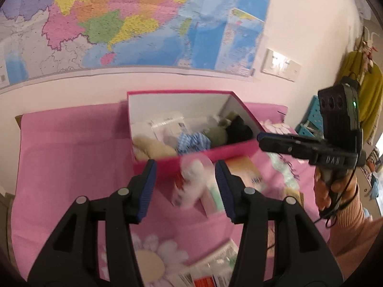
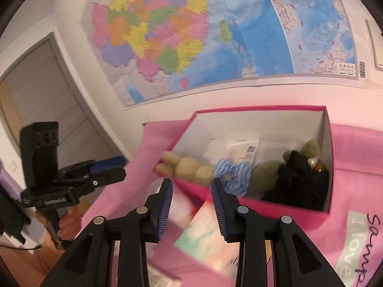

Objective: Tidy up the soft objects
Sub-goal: 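Grasp the yellow tissue pack on the bed with the right tool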

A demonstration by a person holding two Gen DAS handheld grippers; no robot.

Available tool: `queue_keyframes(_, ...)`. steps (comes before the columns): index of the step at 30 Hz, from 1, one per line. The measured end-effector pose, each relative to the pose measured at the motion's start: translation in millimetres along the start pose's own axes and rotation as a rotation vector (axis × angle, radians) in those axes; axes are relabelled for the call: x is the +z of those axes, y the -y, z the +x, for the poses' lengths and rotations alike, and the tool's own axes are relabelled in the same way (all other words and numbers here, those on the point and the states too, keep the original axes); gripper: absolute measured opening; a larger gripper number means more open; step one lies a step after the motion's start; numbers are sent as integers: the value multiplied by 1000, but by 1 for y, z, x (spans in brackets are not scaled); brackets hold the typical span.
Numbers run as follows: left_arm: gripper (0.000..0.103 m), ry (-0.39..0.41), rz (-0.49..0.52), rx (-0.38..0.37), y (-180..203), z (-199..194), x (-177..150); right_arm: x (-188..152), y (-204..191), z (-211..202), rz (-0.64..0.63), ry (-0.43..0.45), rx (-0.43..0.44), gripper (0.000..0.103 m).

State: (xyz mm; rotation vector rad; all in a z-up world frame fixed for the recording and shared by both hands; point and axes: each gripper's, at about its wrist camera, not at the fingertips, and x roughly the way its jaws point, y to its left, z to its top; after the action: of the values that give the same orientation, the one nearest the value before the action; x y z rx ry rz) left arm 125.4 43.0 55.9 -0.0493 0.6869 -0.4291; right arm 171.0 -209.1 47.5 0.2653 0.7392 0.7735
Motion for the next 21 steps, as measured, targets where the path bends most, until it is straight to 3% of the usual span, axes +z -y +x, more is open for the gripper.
queue_keyframes(3, 54, -18, 7, -22, 11, -4, -17, -11, -5, -14, -7, -2, 18, 37)
queue_keyframes(7, 54, -70, 2, -110, 27, 4, -40, -32, -5, -35, 3, -3, 3, 38)
queue_keyframes(12, 54, -159, 37, -206, 64, 28, -61, -63, 11, -60, 68, 0, -98, 39)
queue_keyframes(21, 54, -280, 145, -289, 122, 67, -82, -122, 57, -97, 241, -32, -254, 39)
